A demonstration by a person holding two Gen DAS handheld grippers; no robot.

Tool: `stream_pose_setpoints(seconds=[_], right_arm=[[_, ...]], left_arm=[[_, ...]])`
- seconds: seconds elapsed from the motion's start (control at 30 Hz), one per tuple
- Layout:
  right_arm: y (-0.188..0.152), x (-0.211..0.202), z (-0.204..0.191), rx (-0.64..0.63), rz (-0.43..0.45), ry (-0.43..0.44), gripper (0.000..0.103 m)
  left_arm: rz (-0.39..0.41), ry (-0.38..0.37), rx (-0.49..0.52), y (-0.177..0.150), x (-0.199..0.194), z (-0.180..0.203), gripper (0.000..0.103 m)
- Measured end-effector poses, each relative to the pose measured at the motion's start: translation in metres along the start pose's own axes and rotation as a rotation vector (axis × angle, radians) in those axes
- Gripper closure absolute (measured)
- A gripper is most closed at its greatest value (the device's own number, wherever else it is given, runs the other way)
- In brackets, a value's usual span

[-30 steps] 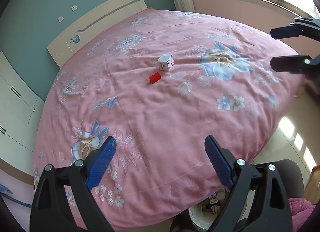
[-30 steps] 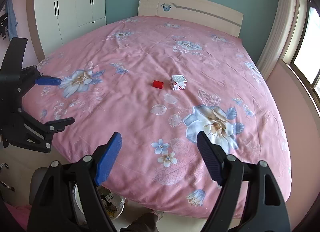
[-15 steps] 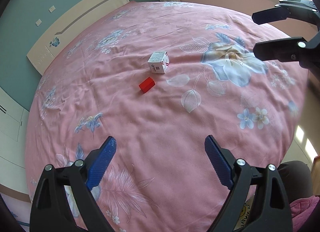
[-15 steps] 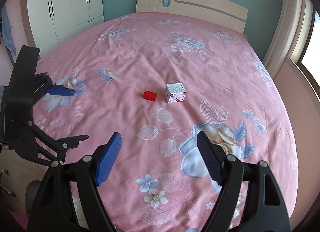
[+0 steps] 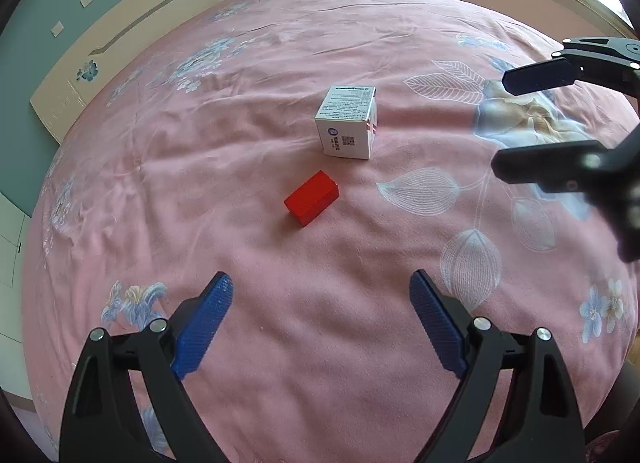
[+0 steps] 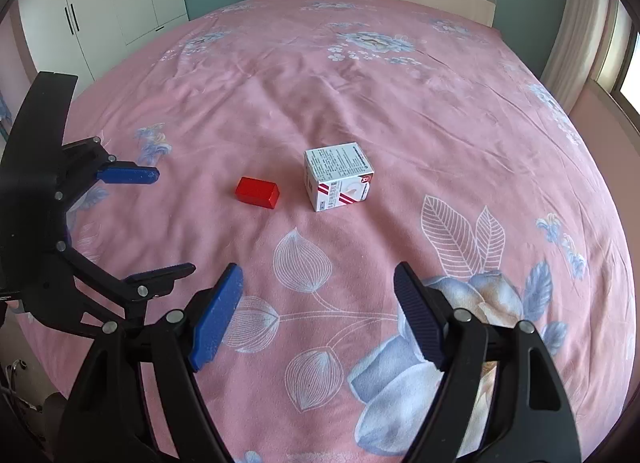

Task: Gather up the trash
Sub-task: 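Grasp the red block with the left gripper while the right grasps the white medicine box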

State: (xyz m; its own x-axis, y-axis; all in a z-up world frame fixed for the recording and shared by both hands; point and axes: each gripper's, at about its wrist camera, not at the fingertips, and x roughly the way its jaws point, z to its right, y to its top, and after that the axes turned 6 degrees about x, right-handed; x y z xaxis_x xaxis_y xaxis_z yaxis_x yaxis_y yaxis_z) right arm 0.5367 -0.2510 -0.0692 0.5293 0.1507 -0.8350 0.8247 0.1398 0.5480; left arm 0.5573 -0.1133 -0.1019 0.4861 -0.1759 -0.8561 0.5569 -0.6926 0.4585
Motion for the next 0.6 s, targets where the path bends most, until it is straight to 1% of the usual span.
stream_pose_setpoints(seconds=[0.1,0.17,0.33,0.4,0.47,0.5,0.53,0.57,0.6], right_arm=[[0.014,0.026,0.006,-0.005,-0.005,0.002,0.026],[0.023,0.046,0.009,-0.017,-0.012,0.006,0.026],[0.044,0.090,0.010,-0.105,-0.033,0.003,0.026],[0.051,0.105,0.011,-0.130,-0.041,0.009,0.026],[0.055,0.119,0.013,-0.143,-0.047,0.016,0.026],[0.057,0.125,0.014,-0.143,-0.052,0.018,0.026],[0.059,0.131,0.016,-0.139,-0.059,0.024,0.026],[0.059,0.136,0.017,-0.132,-0.061,0.031,0.026],[0.060,0.140,0.019,-0.124,-0.065,0.036,0.026]], left_arm=[[0.013,-0.028,-0.001,0.009,0.020,-0.011,0.011],[0.035,-0.038,0.017,0.013,0.032,-0.015,0.011],[0.062,-0.101,0.066,0.023,0.056,-0.018,0.011],[0.089,-0.100,0.087,0.026,0.062,-0.018,0.012],[0.095,-0.107,0.101,0.028,0.070,-0.018,0.021],[0.086,-0.132,0.094,0.030,0.075,-0.019,0.029],[0.082,-0.158,0.080,0.031,0.078,-0.020,0.035],[0.090,-0.170,0.069,0.033,0.080,-0.021,0.038],[0.099,-0.172,0.063,0.033,0.080,-0.021,0.050]])
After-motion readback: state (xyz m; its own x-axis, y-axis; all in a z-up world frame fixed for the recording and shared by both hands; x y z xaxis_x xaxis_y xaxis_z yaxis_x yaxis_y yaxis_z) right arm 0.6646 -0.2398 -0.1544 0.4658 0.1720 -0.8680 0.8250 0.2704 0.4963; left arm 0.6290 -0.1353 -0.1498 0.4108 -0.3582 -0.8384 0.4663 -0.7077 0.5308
